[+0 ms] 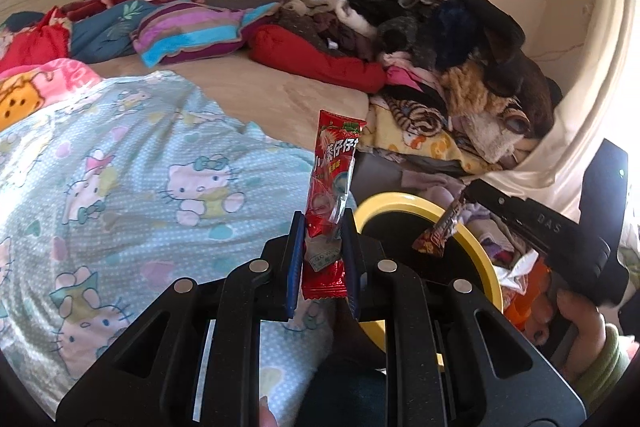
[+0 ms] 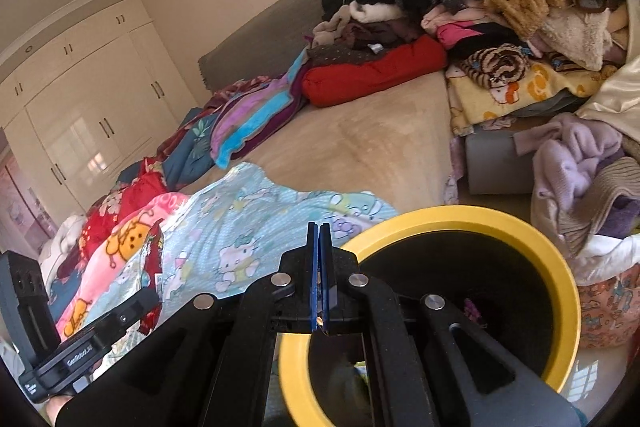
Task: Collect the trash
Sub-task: 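Carry the red wrapper and brown wrapper over the bin with both tools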
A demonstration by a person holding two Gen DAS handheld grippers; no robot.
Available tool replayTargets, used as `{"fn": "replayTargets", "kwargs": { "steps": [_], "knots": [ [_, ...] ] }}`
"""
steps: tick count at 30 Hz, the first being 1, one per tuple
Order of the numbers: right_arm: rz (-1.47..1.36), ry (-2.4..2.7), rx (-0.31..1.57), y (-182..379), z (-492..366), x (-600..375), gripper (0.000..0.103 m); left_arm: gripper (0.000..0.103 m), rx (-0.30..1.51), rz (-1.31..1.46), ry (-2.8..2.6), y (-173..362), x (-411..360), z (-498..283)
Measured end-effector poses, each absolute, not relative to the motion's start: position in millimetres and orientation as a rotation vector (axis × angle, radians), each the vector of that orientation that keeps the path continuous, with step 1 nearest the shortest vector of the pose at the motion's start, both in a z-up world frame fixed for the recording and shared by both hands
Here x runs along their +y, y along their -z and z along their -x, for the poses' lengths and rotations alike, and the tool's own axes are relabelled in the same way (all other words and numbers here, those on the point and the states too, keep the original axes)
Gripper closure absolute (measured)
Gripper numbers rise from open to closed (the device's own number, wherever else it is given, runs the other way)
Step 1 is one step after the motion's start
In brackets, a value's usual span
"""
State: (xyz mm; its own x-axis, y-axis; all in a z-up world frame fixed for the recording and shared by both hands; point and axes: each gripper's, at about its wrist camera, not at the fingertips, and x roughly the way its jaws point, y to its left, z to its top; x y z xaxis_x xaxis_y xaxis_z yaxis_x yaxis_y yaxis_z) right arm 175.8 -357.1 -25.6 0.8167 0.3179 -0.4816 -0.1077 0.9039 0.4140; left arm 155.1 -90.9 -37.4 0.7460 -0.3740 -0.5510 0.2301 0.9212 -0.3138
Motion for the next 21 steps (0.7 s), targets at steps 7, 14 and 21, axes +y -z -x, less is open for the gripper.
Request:
{"fn": "replayTargets", "kwargs": {
  "steps": [7, 14, 21],
  "knots": [
    [-0.388, -0.192, 0.569, 27, -172, -379, 0.102, 0.091, 0.666, 0.196, 0.381, 41, -115, -151],
    [-0.389, -0.160, 0.572, 29, -168, -398, 0.102, 0.091, 0.686, 0.155, 0.432, 45, -140, -147],
    [-0.383, -0.127, 0.591, 35, -167, -414, 0.102, 0.091, 0.703, 0.120, 0.470, 48, -165, -145]
  ]
}}
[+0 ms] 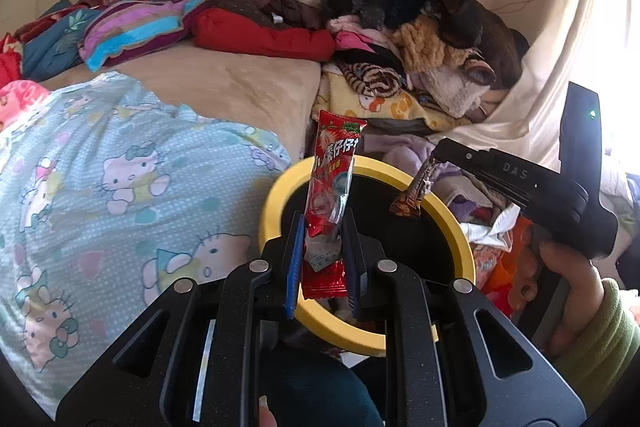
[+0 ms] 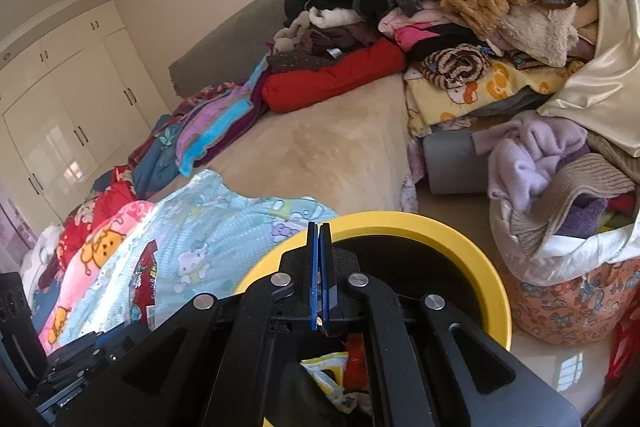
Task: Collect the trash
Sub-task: 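Carry the red wrapper and brown wrapper over the bin with both tools, then open both tools to drop the red and brown wrappers into the bin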
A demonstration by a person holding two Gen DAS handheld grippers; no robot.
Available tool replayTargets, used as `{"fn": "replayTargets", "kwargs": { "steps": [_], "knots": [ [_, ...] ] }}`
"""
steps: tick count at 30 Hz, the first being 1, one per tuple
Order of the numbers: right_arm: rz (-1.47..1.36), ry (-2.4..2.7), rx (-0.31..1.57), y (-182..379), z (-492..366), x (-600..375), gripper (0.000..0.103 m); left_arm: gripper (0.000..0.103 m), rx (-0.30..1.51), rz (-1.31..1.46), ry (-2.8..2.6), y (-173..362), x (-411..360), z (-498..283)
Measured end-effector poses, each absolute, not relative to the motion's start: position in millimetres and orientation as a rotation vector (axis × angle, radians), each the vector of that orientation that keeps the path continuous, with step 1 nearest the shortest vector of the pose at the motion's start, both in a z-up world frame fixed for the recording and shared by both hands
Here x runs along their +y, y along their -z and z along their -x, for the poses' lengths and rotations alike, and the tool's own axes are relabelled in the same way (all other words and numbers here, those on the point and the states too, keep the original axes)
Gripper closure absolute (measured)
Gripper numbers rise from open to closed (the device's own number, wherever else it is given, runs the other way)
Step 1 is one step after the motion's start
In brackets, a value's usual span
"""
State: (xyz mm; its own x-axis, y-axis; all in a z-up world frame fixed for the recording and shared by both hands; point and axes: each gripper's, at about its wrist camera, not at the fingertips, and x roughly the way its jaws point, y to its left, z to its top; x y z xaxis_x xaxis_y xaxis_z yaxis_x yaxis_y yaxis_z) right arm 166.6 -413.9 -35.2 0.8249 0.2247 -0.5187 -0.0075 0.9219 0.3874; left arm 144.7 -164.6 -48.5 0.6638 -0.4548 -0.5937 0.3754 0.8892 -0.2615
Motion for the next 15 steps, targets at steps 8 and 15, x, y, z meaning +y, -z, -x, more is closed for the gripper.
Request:
{"fn": "replayTargets", "kwargs": {
  "steps": [8, 15],
  "knots": [
    [-0.418, -0.103, 0.640, 48, -166, -434, 0.101, 0.090, 0.731, 0.071, 0.505, 58, -192, -144],
    [-0.427, -0.104, 0.672, 54, -165, -441, 0.101, 0.090, 0.777, 0.033, 0.533, 71, -212, -151]
  ]
}}
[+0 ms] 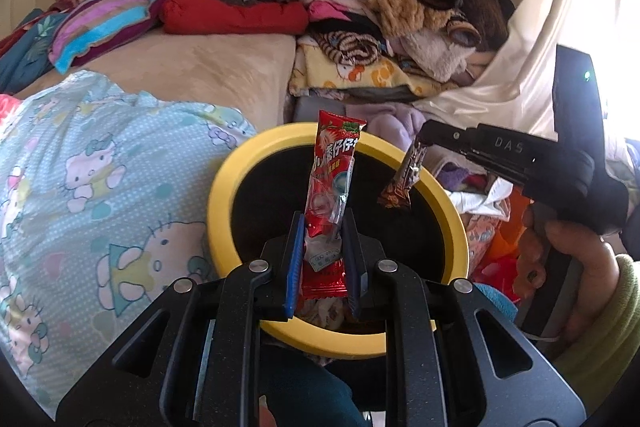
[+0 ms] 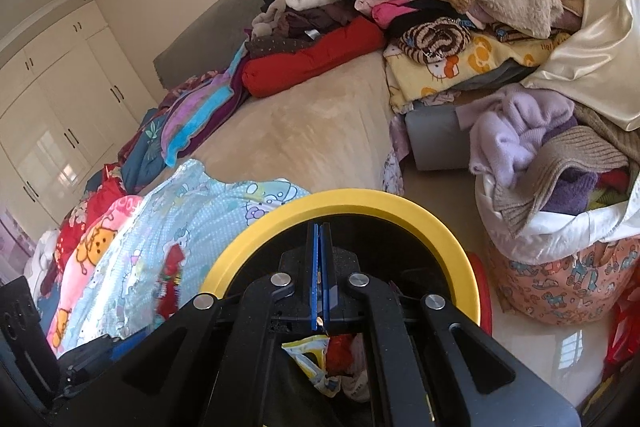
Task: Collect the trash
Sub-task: 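Open both tools to drop the red and brown wrappers into the bin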
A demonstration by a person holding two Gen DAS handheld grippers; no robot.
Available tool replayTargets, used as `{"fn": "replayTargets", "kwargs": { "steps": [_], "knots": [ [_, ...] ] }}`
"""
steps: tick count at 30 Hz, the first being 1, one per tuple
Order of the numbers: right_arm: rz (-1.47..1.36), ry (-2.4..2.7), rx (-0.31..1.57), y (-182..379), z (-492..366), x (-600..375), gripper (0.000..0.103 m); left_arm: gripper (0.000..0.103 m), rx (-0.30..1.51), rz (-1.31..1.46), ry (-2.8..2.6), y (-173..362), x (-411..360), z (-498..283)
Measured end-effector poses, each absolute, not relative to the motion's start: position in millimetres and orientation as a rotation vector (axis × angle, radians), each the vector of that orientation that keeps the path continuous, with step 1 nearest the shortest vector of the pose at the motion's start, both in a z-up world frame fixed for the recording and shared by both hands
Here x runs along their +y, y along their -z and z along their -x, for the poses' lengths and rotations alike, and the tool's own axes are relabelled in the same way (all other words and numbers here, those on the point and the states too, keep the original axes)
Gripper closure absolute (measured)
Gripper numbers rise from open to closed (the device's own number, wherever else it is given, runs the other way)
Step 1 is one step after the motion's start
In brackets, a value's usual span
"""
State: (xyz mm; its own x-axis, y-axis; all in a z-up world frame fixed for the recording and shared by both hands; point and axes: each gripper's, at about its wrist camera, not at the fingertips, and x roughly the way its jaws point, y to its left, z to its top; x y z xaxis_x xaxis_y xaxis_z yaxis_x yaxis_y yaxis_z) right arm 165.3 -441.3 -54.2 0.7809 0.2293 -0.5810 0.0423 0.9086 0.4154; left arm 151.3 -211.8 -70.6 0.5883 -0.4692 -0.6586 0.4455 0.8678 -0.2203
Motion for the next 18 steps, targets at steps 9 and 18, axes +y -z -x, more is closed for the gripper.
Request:
{"fn": "replayTargets", "kwargs": {
  "steps": [9, 18],
  "knots": [
    [-0.438, -0.096, 0.701, 58, -163, -450, 0.074, 0.080, 0.826, 0.015, 0.546, 84, -226, -164],
    [-0.420, -0.097, 0.714, 51, -155, -453, 0.057, 0.051, 0.831, 0.038, 0.528, 81, -217, -166]
  ]
}}
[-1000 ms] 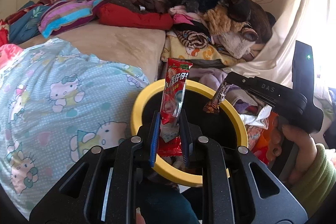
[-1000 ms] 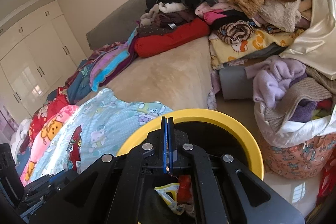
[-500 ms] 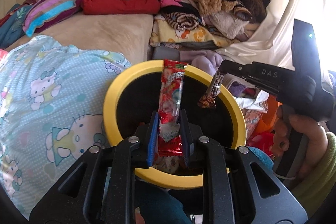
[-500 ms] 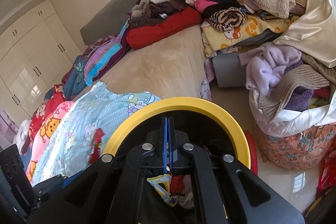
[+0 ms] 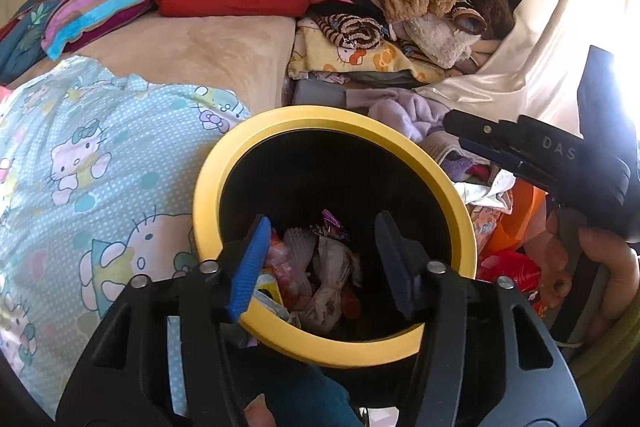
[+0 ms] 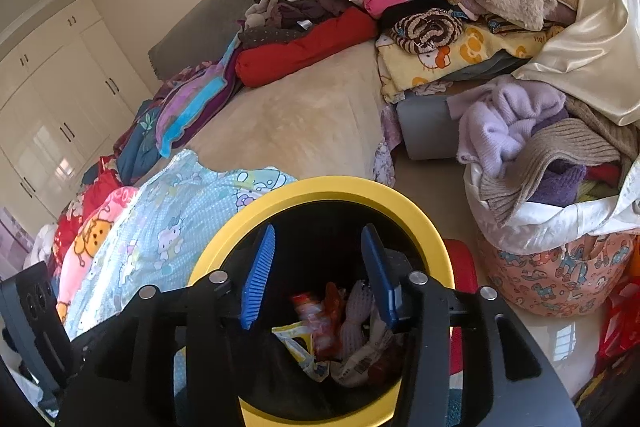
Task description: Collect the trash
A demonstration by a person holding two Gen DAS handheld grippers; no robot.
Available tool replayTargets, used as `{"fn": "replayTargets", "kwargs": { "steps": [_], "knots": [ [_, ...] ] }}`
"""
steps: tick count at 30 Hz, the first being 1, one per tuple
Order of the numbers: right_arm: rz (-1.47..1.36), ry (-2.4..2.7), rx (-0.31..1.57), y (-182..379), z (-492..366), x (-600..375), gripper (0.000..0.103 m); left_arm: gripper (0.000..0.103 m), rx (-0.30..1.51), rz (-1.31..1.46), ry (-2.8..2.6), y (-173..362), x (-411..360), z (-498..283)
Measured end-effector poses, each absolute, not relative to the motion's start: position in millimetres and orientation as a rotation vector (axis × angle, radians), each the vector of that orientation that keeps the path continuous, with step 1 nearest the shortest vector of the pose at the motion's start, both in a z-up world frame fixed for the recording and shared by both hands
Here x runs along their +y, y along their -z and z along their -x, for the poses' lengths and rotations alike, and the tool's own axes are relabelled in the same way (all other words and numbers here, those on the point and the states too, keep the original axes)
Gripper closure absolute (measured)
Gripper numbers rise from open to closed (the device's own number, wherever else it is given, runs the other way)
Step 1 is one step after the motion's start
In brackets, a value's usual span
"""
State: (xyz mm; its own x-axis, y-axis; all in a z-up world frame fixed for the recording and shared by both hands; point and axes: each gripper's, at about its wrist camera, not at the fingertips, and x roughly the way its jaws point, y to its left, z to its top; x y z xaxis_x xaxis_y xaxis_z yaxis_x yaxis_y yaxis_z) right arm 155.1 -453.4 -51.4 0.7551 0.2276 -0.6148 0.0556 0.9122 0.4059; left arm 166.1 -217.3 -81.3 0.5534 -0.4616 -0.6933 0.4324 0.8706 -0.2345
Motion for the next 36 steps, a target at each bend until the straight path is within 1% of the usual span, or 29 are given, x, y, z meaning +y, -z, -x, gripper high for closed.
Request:
{"fn": "replayTargets", "kwargs": {
  "steps": [1, 3, 4, 5, 6, 7, 8, 10, 11, 13, 14, 15, 16, 20, 27, 30, 36],
  "knots": [
    [-0.417, -0.097, 0.714, 51, -154, -453, 0.056, 0.048, 0.827, 0.039, 0.524, 80, -215, -165],
    [-0.400, -0.100, 0.716, 46, -151, -451, 0.053, 0.027, 0.819, 0.049, 0.505, 77, -209, -164],
    [-0.391, -0.100, 0.716, 44, -150, -450, 0.049, 0.025, 0.814, 0.054, 0.499, 75, -206, -164],
    [-0.377, -0.099, 0.715, 41, -148, -447, 0.046, 0.020, 0.806, 0.057, 0.489, 72, -202, -163],
    [-0.362, -0.098, 0.716, 39, -145, -444, 0.041, 0.016, 0.802, 0.056, 0.481, 70, -199, -163],
    [-0.348, -0.099, 0.717, 37, -143, -441, 0.037, 0.014, 0.792, 0.055, 0.469, 67, -194, -162],
    [-0.317, -0.103, 0.716, 34, -139, -434, 0.035, 0.012, 0.780, 0.056, 0.448, 64, -188, -161],
    [-0.268, -0.102, 0.698, 29, -132, -423, 0.028, 0.011, 0.765, 0.063, 0.428, 59, -179, -159],
    [-0.244, -0.107, 0.680, 26, -127, -416, 0.027, 0.011, 0.753, 0.068, 0.412, 56, -174, -158],
    [-0.205, -0.114, 0.642, 21, -117, -405, 0.016, 0.011, 0.724, 0.080, 0.382, 49, -163, -153],
    [-0.174, -0.122, 0.598, 16, -106, -396, 0.014, 0.011, 0.708, 0.086, 0.366, 45, -158, -151],
    [-0.155, -0.118, 0.569, 13, -98, -391, 0.007, 0.011, 0.688, 0.092, 0.351, 41, -151, -147],
    [-0.140, -0.116, 0.543, 11, -93, -386, 0.006, 0.011, 0.670, 0.093, 0.339, 38, -146, -143],
    [-0.084, -0.127, 0.437, 8, -61, -366, 0.006, 0.011, 0.616, 0.087, 0.301, 27, -129, -129],
    [-0.118, -0.100, 0.326, 16, -29, -341, 0.006, 0.011, 0.520, 0.058, 0.234, 16, -103, -88],
    [-0.074, -0.099, 0.268, 17, -16, -326, 0.006, 0.011, 0.472, 0.053, 0.212, 13, -93, -71],
    [-0.063, -0.079, 0.215, 17, -3, -318, 0.006, 0.011, 0.430, 0.029, 0.172, 11, -80, -41]
  ]
}}
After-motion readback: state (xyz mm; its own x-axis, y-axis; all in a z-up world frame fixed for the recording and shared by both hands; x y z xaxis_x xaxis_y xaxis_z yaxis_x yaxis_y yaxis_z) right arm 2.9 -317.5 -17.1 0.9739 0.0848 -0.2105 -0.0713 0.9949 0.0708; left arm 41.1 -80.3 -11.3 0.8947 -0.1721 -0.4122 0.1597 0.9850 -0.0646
